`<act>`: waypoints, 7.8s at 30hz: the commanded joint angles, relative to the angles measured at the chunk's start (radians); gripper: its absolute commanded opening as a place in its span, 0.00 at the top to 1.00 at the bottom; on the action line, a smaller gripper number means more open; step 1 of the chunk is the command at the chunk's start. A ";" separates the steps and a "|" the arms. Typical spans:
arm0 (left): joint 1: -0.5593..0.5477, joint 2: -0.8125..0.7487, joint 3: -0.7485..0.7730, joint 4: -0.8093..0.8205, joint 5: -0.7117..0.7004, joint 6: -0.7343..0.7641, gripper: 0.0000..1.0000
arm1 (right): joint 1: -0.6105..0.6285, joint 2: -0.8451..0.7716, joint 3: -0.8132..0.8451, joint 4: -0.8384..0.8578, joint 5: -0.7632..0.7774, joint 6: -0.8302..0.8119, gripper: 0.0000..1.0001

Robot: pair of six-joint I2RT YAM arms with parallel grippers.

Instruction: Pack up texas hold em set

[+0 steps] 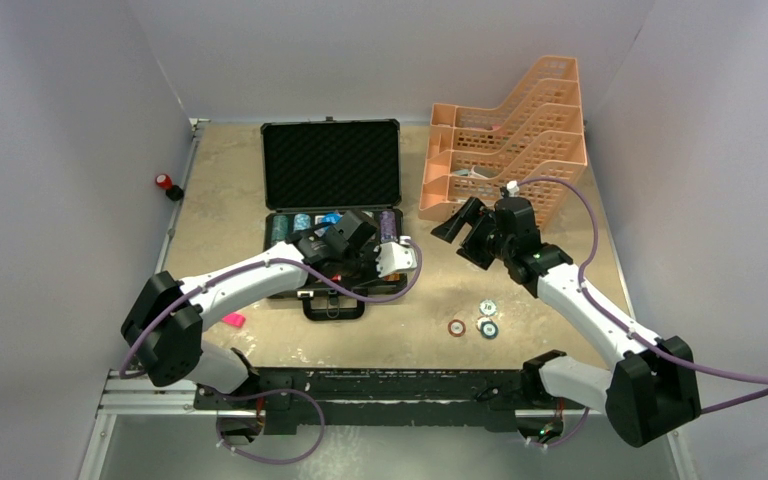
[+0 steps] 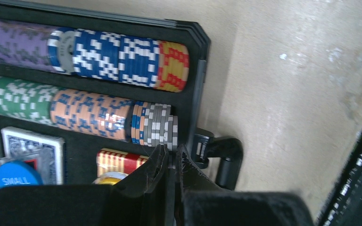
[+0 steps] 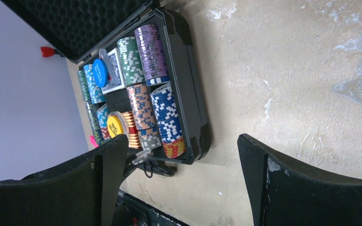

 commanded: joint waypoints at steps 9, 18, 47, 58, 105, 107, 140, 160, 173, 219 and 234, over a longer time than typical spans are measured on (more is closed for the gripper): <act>0.003 -0.037 -0.045 0.142 -0.138 0.017 1.00 | -0.006 -0.006 -0.015 0.052 -0.027 -0.006 0.13; 0.003 -0.038 -0.061 0.135 -0.127 0.029 0.76 | -0.006 -0.006 -0.015 0.052 -0.027 -0.007 0.13; 0.003 -0.453 -0.221 0.584 -0.348 -0.485 0.68 | 0.000 0.034 0.076 -0.377 0.323 -0.192 0.26; 0.003 -0.610 -0.238 0.556 -0.569 -0.745 0.35 | 0.055 0.029 0.085 -0.691 0.528 0.106 0.21; 0.004 -0.657 -0.178 0.410 -0.714 -0.783 0.16 | 0.056 0.181 -0.074 -0.424 0.422 0.165 0.50; 0.003 -0.656 -0.177 0.407 -0.715 -0.784 0.16 | 0.056 0.171 -0.079 -0.419 0.428 0.164 0.55; 0.003 -0.637 -0.169 0.399 -0.756 -0.795 0.15 | 0.055 0.361 -0.009 -0.445 0.373 0.028 0.48; 0.005 -0.518 -0.164 0.391 -0.557 -0.878 0.00 | 0.054 0.315 0.091 -0.479 0.393 -0.022 0.63; 0.000 -0.178 -0.238 0.799 -0.090 -1.278 0.19 | 0.055 0.118 0.031 -0.327 0.198 -0.013 0.63; -0.172 0.304 -0.304 1.488 -0.324 -1.575 0.73 | 0.054 0.029 -0.022 -0.145 -0.053 0.029 0.62; -0.153 0.225 -0.268 1.277 -0.385 -1.577 1.00 | 0.050 0.067 0.044 -0.148 -0.020 -0.013 0.30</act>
